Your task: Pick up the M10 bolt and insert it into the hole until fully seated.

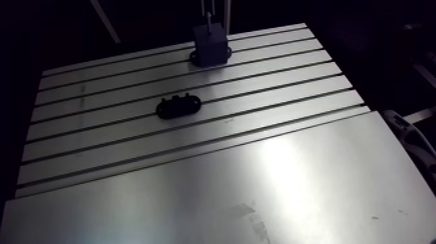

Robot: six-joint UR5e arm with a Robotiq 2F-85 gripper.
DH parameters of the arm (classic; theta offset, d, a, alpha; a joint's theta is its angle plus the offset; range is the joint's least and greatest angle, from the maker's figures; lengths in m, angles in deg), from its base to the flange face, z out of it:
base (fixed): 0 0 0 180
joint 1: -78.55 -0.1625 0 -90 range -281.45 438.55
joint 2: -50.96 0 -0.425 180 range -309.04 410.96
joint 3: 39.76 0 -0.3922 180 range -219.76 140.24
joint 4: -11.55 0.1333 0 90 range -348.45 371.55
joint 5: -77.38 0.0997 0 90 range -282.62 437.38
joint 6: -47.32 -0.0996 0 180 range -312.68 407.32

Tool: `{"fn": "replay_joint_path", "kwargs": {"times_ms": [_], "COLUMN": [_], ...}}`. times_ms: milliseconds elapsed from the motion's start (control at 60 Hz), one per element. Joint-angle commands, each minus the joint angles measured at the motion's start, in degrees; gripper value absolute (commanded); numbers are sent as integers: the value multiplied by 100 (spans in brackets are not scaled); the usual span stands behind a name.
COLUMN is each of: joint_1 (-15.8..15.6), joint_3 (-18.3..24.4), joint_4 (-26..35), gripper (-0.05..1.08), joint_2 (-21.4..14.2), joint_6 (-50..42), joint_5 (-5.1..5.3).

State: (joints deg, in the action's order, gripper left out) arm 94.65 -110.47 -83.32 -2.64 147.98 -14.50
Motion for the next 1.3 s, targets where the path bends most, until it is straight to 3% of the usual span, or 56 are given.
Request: {"fn": "replay_joint_path", "kwargs": {"times_ms": [17, 1300], "joint_1": [8, 16], "joint_3": [-41, -280], "joint_4": [-66, -404], "gripper": [108, 106], "joint_2": [-4, -13], "joint_6": [2, 9], "joint_5": [-1, -17]}}
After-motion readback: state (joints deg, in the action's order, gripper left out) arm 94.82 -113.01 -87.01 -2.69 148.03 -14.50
